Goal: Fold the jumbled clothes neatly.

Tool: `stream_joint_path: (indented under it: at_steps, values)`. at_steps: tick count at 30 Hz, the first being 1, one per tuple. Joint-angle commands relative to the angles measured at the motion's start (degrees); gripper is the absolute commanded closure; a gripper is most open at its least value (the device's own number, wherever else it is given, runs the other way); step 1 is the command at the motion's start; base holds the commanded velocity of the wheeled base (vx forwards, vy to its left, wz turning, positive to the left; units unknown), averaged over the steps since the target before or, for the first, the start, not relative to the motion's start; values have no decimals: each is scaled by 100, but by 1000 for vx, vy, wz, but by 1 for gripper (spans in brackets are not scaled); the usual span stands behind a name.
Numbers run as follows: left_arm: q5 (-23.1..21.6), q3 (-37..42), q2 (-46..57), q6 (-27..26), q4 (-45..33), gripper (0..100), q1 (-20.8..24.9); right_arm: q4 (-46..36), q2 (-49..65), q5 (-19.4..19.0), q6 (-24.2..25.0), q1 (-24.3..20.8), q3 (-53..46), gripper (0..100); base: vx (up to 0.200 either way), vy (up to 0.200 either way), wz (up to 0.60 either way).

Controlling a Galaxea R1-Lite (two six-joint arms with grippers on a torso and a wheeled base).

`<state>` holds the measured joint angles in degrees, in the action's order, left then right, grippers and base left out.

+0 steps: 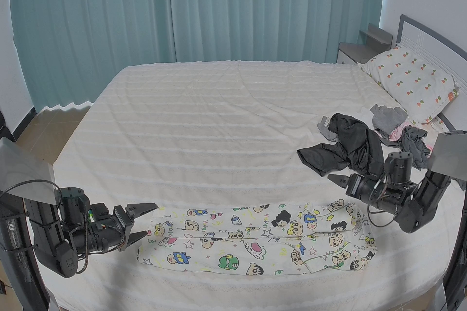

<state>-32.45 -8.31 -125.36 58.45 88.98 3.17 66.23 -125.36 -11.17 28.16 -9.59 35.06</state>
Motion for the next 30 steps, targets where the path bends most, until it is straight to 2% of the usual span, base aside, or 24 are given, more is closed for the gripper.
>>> stream_joint_path:
  at_steps: [1,5,15,19,30]
  values:
    - [2,5,-6,-1,102,0,-1,-611,-956,123,67,-500,994,0,0,0,0]
    - [2,5,-15,-1,102,0,-1,-269,-1615,264,-4,-552,959,0,0,0,0]
    - [125,23,-50,-9,102,0,79,-75,-1676,387,14,-711,818,0,0,0,0]
    - [222,23,-129,-238,102,0,122,-93,-1711,387,-4,-825,889,0,0,0,0]
    - [274,23,-138,-264,102,0,149,-172,-1878,405,-65,-825,1012,0,0,0,0]
